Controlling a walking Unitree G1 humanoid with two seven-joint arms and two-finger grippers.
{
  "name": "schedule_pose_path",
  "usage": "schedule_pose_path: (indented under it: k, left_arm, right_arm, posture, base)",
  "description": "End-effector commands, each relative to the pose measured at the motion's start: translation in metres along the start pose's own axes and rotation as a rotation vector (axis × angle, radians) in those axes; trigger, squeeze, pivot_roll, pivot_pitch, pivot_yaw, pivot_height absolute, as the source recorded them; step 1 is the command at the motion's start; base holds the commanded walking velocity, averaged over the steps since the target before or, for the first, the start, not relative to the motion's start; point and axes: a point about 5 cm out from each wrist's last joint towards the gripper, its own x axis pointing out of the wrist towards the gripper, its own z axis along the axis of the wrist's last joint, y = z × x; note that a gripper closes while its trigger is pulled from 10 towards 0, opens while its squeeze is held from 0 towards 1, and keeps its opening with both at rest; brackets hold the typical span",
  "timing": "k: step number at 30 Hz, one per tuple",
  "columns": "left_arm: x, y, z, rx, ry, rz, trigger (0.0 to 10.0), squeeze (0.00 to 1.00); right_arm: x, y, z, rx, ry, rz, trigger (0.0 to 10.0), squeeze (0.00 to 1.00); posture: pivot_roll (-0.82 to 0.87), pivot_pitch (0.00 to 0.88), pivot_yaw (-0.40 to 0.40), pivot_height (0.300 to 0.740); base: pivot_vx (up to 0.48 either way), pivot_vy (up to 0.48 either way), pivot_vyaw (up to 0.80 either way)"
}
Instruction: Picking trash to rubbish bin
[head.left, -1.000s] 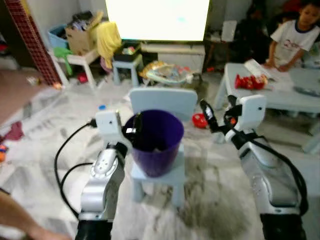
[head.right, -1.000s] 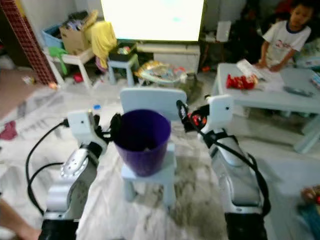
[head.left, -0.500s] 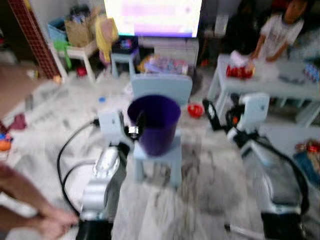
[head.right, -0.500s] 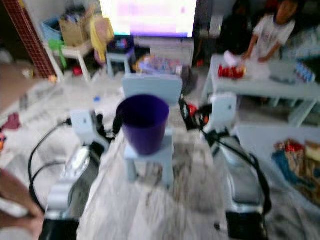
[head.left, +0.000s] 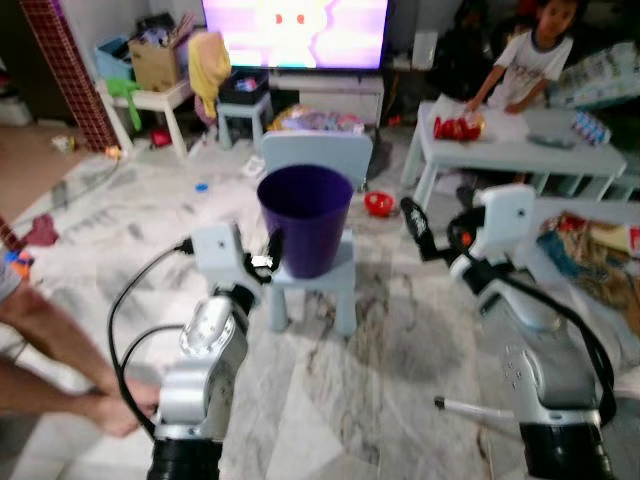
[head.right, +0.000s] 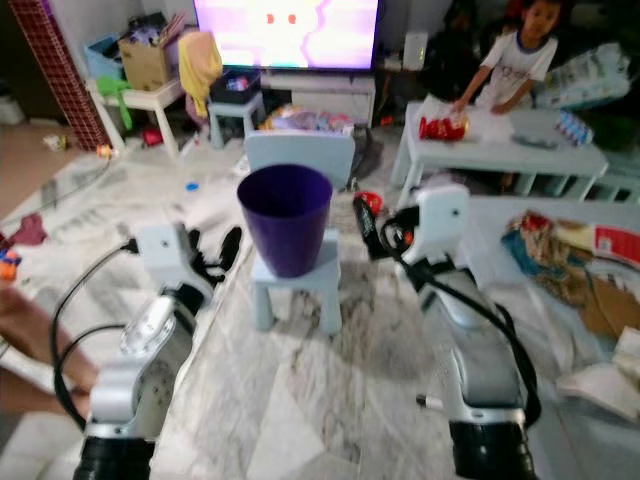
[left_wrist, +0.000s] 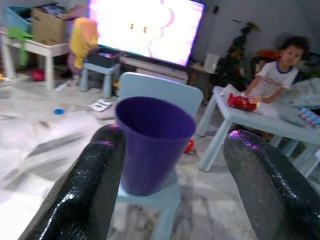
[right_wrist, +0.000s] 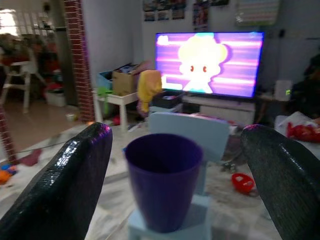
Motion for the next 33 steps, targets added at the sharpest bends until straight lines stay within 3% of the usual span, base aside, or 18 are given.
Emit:
schedule_pose_path:
  k: [1, 16, 26, 33]
  left_arm:
    - [0.0009, -0.0057, -0.0003, -0.001, 0.003, -0.022, 10.0, 0.00]
    - [0.0002, -0.0058, -0.0022, -0.006, 0.006, -0.017, 10.0, 0.00]
    - [0.0005, -0.0048, -0.0016, -0.004, 0.000, -0.008, 10.0, 0.00]
    - [0.0039, -0.0030, 0.0044, -0.014, -0.022, -0.002, 10.0, 0.00]
  right_arm:
    - [-0.0015, -0.0032, 0.0013, 0.001, 0.002, -0.013, 10.0, 1.00]
    - [-0.0014, -0.0051, 0.0010, -0.001, 0.009, -0.014, 10.0, 1.00]
    - [-0.0008, -0.0040, 0.0010, 0.004, 0.011, -0.015, 10.0, 1.00]
    - [0.0013, -0.0029, 0.0012, 0.009, 0.011, -0.015, 10.0, 1.00]
  posture:
    - [-0.05, 0.000, -0.015, 0.740]
    - [-0.05, 0.000, -0.020, 0.740]
    - [-0.05, 0.000, -0.018, 0.740]
    - [-0.04, 0.000, -0.013, 0.740]
  base:
    - [-0.304, 0.000, 0.00]
    - [-0.304, 0.000, 0.00]
    - [0.000, 0.000, 0.00]
    - [0.000, 0.000, -0.75]
